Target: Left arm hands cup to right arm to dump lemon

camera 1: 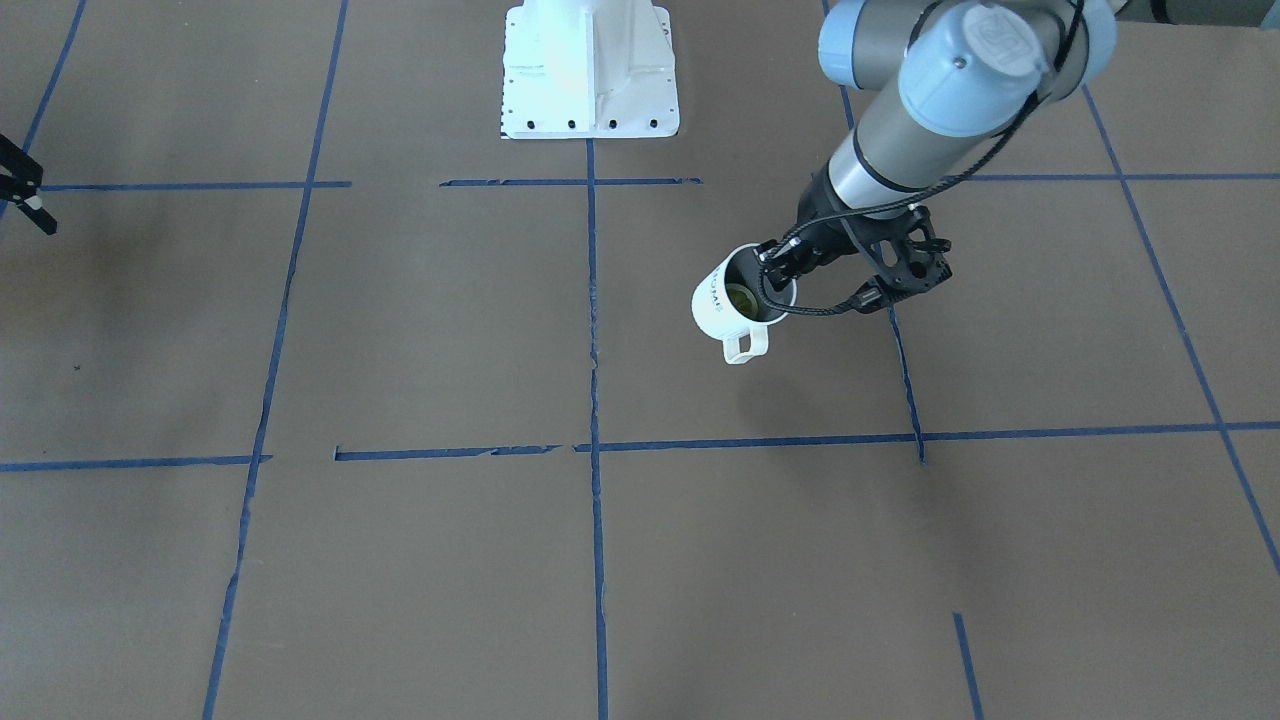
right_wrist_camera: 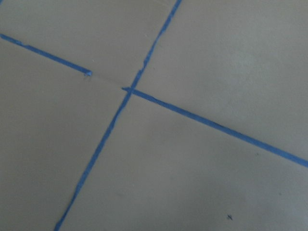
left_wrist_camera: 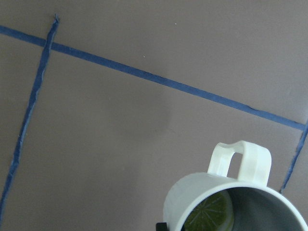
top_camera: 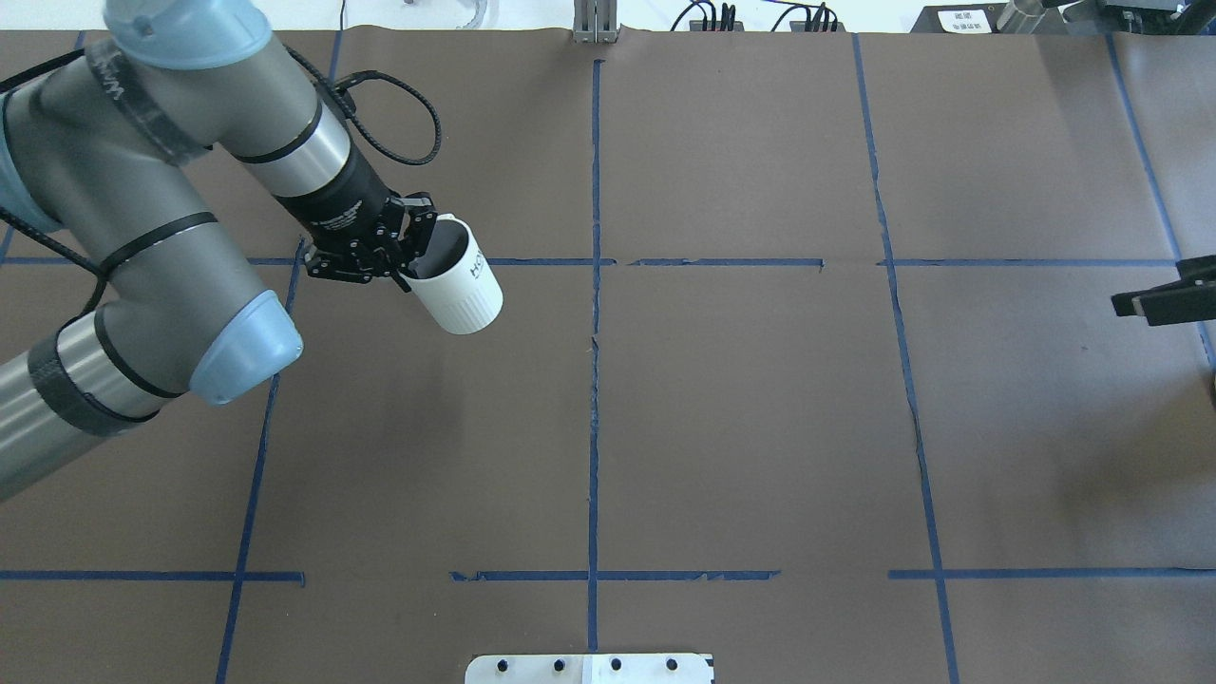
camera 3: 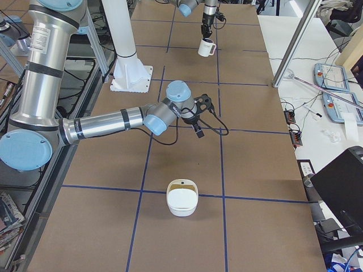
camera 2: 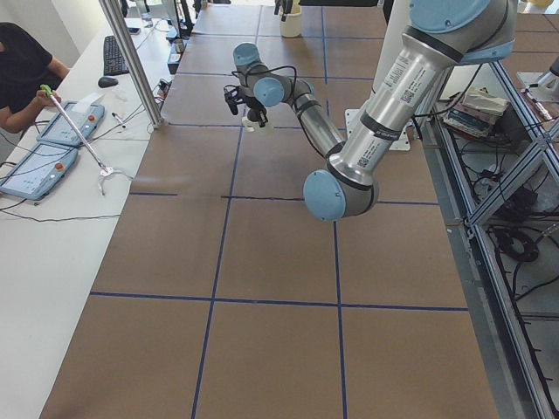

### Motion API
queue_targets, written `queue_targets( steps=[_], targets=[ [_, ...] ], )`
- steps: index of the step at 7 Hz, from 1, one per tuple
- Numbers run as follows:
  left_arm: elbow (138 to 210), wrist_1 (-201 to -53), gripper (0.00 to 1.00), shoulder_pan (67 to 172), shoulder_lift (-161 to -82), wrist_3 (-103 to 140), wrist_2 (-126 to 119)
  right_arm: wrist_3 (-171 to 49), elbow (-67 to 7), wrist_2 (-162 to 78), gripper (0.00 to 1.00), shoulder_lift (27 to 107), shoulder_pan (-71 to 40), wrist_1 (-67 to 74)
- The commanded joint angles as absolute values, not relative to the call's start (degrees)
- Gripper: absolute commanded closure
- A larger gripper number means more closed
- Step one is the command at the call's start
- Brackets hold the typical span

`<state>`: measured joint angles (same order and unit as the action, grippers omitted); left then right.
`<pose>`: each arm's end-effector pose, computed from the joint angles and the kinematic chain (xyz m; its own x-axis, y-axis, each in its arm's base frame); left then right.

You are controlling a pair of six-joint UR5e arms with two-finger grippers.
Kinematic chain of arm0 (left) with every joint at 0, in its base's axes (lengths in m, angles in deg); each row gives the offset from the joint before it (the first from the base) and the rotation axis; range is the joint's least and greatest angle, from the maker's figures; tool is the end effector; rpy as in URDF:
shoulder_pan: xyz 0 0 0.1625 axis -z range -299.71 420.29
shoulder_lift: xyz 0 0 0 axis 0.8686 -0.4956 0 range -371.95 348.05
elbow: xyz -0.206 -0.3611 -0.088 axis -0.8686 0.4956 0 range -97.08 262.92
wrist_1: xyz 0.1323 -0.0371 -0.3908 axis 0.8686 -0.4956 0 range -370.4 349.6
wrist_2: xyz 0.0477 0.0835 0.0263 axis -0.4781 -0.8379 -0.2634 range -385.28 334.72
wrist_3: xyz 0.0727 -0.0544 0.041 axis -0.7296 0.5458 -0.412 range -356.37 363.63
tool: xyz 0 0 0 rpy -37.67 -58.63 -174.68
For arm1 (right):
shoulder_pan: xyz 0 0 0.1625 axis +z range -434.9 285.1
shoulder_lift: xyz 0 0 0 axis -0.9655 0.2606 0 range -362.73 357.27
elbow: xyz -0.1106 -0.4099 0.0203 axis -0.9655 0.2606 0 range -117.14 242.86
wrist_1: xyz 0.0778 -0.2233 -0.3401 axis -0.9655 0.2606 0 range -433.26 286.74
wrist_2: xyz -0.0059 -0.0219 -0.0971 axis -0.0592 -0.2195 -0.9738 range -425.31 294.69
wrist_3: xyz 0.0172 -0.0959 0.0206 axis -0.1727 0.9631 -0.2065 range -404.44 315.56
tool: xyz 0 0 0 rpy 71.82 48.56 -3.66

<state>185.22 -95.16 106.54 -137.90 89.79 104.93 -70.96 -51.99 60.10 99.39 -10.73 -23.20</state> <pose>0.3896 -0.5068 0.2016 0.5210 -0.4703 -0.7122 0.2126 0.8797 -0.4254 -0.1142 -0.4094 0.4616 0.5948 -0.4450 0.6695 -0.0014 0.8322 0.5545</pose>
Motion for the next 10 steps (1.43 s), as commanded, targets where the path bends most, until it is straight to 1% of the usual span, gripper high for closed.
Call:
queue_targets(
  steps=[1, 2, 3, 4, 5, 6, 7, 9, 10],
  targets=[
    [180.9, -94.2, 1.00, 104.5, -145.2, 101.8, 102.4, -77.6, -52.5, 49.7, 0.00, 94.6, -18.2, -29.5],
    [178.3, -94.2, 1.00, 103.4, -148.9, 106.6, 101.4, -77.7, -52.7, 45.9, 0.00, 91.1, -20.8, -30.1],
    [177.0, -94.2, 1.00, 103.3, -151.3, 109.4, 101.2, -78.9, -52.7, 36.6, 0.00, 88.1, -27.0, -30.1],
    [176.6, -94.2, 1.00, 102.9, -152.0, 110.1, 101.2, -79.0, -52.9, 25.2, 0.00, 86.2, -33.1, -30.2],
    [176.0, -94.2, 1.00, 102.9, -152.5, 110.2, 101.2, -79.1, -53.1, 20.3, 0.00, 83.6, -37.7, -30.1],
    [172.5, -94.2, 1.00, 102.9, -155.1, 110.6, 100.6, -79.1, -53.1, 15.4, 0.00, 81.7, -41.7, -30.1],
    [167.2, -93.7, 1.00, 102.8, -159.0, 112.4, 100.1, -79.0, -52.5, 6.8, 0.00, 78.1, -48.3, -30.2],
    [166.3, -90.6, 1.00, 102.8, -162.1, 113.5, 100.1, -78.9, -51.2, -8.6, 0.00, 73.4, -58.8, -29.6],
    [166.9, -90.5, 1.00, 101.9, -162.6, 114.8, 100.3, -78.9, -49.9, -12.0, 0.00, 71.1, -61.2, -29.5]
  ],
)
